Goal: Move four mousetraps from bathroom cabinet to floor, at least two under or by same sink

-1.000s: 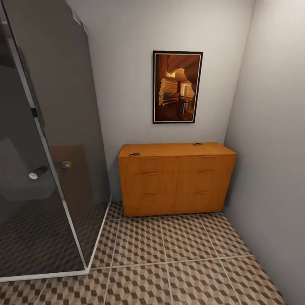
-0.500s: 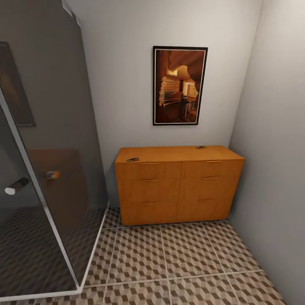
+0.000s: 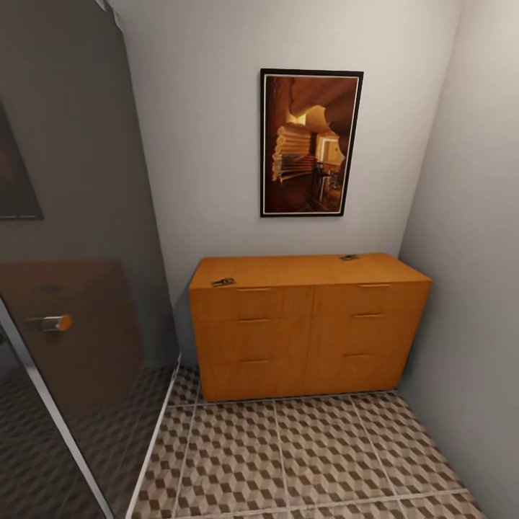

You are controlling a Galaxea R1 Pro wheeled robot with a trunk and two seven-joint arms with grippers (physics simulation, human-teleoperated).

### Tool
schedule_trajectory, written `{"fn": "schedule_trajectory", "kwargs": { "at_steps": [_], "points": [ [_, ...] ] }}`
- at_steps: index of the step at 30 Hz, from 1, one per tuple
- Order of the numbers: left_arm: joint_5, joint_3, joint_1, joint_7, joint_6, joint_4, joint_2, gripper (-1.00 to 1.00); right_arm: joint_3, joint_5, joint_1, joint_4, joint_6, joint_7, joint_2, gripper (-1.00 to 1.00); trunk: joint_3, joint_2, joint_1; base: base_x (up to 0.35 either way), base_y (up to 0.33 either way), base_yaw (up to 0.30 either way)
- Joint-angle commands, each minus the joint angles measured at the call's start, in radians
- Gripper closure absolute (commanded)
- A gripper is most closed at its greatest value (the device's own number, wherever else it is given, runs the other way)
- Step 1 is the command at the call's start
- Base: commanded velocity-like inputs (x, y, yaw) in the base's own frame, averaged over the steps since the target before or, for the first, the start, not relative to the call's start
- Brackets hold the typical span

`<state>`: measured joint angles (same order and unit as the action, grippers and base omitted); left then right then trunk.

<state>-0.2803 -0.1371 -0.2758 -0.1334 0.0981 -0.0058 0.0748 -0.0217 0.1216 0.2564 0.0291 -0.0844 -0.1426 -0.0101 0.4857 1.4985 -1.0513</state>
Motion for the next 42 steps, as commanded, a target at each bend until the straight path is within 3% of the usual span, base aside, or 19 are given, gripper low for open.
{"fn": "schedule_trajectory", "kwargs": {
  "at_steps": [1,32,42],
  "points": [
    [-0.008,-0.009,-0.001,-0.003,0.003,0.001,0.0,-1.0,-0.003,0.01,0.001,0.003,-0.005,-0.004,0.0,-1.0,0.001,0.0,-0.001,0.321,0.0,0.0],
    [-0.008,-0.009,-0.001,-0.003,0.005,0.001,0.001,-1.0,-0.002,0.011,0.001,0.003,-0.005,-0.005,-0.002,-1.0,0.001,0.0,-0.001,0.318,0.0,0.0],
    [-0.008,-0.009,-0.001,-0.003,0.007,0.001,0.002,-1.0,-0.003,0.01,0.001,0.003,-0.005,-0.005,-0.002,-1.0,0.001,0.0,-0.001,0.125,0.0,0.0]
  ]
}}
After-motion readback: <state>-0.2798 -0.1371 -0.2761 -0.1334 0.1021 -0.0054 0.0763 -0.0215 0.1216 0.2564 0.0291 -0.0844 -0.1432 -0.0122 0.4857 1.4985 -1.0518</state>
